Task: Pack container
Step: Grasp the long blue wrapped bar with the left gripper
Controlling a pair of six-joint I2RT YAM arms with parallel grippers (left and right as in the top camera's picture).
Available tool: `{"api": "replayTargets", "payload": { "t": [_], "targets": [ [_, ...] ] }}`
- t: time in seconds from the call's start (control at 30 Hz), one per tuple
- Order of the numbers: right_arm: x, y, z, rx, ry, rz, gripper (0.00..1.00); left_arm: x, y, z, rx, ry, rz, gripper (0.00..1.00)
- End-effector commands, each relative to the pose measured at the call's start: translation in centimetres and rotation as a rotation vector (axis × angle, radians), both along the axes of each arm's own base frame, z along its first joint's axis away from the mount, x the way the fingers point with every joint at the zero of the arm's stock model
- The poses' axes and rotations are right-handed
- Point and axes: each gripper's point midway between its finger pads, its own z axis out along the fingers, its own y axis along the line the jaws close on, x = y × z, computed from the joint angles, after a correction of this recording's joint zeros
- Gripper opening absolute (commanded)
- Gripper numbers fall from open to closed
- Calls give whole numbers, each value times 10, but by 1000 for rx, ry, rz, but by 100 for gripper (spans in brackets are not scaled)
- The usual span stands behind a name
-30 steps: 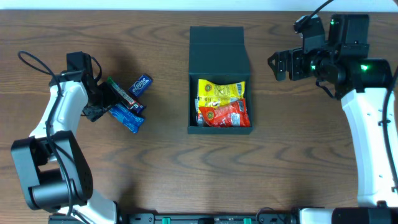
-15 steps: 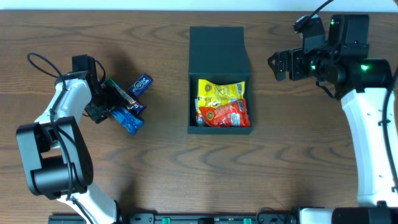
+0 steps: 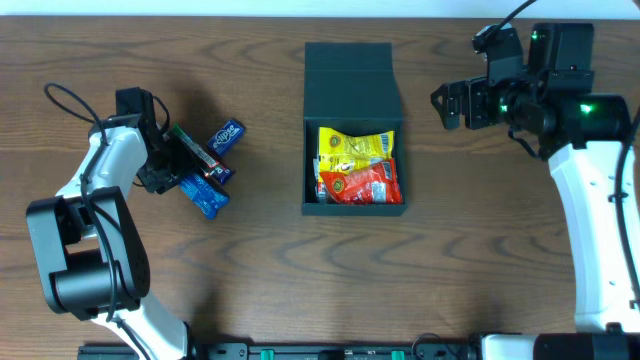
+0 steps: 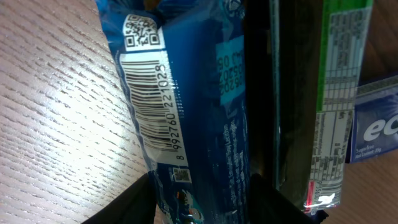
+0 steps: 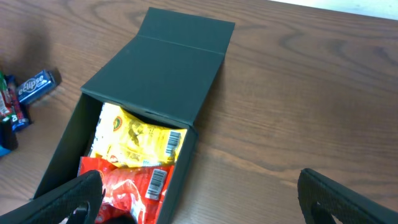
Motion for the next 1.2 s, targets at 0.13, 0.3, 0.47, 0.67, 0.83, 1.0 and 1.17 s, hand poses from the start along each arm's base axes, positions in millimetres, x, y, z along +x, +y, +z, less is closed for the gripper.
{"api": "replayTargets", "payload": {
  "t": [0.13,0.3,0.47,0.67,0.83,1.0,1.17],
  "targets": [
    [-1,-2,10,2,-26,-11,99,-5,4,-7,18,27,-2,41],
    [-1,-3,10,2,-26,-12,99,-7,4,-8,21,34,-29,38],
    [-1,-3,11,2,-30,-12,99,-12,9,-2,50,67,-48,33],
    [2,-3,13,2,-42,-12,99,14,15,49,87,-16,-104,19],
    [3,-3,14,2,-50,-12,99,39,19,109,145,-149,-140,15],
    [10,-12,20,3,-84,-35,99,60,-20,161,180,-311,-268,12],
    [13,-43,27,36,-97,-148,99,70,-102,172,182,-405,-519,13]
  ]
}}
